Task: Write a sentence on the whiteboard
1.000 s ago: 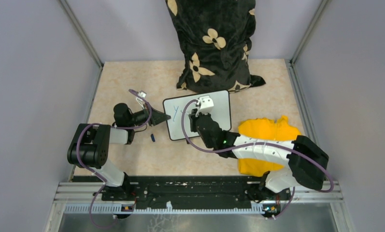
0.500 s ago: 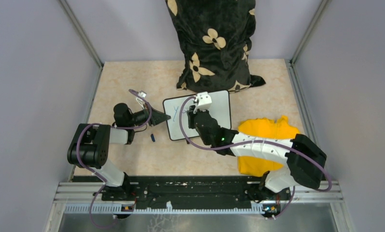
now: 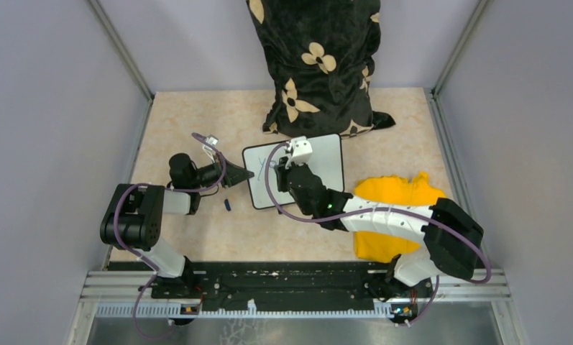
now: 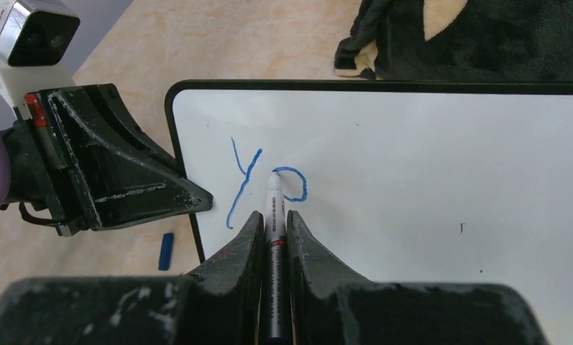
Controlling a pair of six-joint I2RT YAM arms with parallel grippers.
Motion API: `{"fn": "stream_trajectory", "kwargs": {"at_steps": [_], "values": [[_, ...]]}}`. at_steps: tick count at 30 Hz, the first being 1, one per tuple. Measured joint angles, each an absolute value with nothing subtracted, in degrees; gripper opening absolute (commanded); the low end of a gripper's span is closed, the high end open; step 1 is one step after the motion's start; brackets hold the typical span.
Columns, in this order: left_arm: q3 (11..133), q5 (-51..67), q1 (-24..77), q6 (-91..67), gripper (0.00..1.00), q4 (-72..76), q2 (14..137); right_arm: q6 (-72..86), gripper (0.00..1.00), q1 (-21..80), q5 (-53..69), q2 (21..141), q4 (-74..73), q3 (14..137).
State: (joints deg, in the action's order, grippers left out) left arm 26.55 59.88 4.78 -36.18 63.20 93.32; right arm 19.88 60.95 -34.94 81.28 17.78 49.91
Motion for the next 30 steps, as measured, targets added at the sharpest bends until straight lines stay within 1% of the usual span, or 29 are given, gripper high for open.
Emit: {"fn": "stream_trajectory", "kwargs": {"at_steps": [11,17,22,30], "values": [[26.57,59.9,4.78,-35.94,0.08,62.87,93.32,23.09,0.0,60.95,-33.15,80.64,17.04,47.99],[26.85,60.23,4.8,-35.9,0.08,62.76,93.32,23.64,0.0,60.86,-32.95,76.53,14.96,47.09],[26.87,60.25,4.78,-35.77,0.08,62.57,93.32,22.41,0.0,60.84,-34.11,72.58,15.49,47.09],[26.87,60.27,4.78,-35.66,0.07,62.54,93.32,21.02,0.0,59.7,-36.23,72.95,15.86,47.09]]}}
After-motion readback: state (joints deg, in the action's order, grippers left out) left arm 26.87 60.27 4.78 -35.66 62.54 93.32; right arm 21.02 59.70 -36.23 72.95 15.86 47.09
